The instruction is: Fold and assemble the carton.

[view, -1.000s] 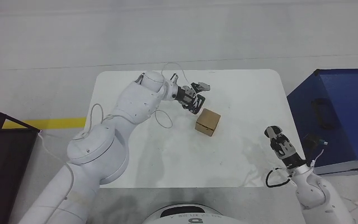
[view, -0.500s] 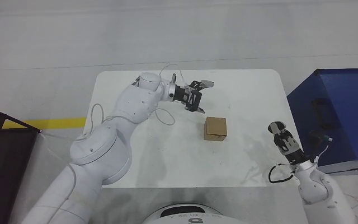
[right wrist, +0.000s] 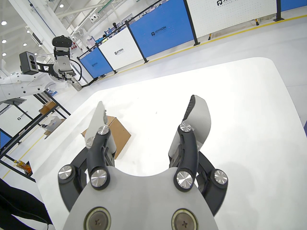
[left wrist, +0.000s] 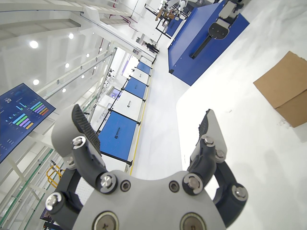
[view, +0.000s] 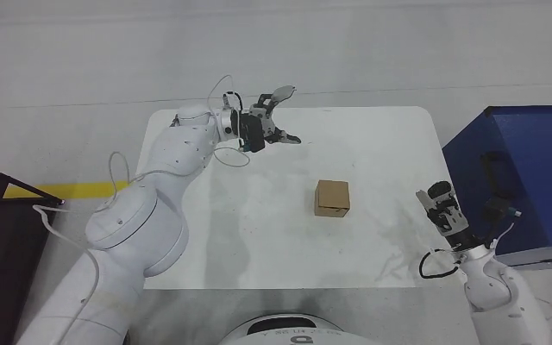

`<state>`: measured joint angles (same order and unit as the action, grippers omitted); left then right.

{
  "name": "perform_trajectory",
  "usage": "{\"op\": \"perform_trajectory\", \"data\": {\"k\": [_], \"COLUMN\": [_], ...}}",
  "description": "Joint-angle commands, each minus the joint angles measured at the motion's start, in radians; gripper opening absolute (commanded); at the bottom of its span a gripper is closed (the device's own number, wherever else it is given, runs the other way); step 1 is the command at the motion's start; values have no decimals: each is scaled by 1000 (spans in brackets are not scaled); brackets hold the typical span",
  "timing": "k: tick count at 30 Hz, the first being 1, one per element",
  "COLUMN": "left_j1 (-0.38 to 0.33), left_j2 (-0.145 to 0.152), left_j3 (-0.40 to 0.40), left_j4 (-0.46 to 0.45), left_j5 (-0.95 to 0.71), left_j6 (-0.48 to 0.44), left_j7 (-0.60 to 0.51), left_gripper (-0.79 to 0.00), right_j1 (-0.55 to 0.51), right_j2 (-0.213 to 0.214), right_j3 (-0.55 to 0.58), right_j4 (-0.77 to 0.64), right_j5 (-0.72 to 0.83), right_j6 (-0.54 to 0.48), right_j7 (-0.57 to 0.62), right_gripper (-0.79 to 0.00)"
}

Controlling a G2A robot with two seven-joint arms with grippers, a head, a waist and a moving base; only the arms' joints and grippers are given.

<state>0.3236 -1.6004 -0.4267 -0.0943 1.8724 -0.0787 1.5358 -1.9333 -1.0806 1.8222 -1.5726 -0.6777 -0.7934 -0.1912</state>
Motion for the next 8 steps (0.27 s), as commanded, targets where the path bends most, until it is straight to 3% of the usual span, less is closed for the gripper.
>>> {"op": "perform_trajectory", "data": {"k": [1, 4, 8], "left_j1": [0, 0, 0], "left_j2": [0, 0, 0], "left_j3": [0, 0, 0], "left_j4": [0, 0, 0], "left_j5": [0, 0, 0], "left_j6": [0, 0, 0], "left_j7": [0, 0, 0], "left_gripper": [0, 0, -1], "right_j1": [0, 0, 0], "right_j2": [0, 0, 0], "right_j3": [0, 0, 0], "right_j4": [0, 0, 0], "right_j5": [0, 0, 0], "right_j6": [0, 0, 0], "right_j7": [0, 0, 0], "right_gripper": [-93, -25, 0]}}
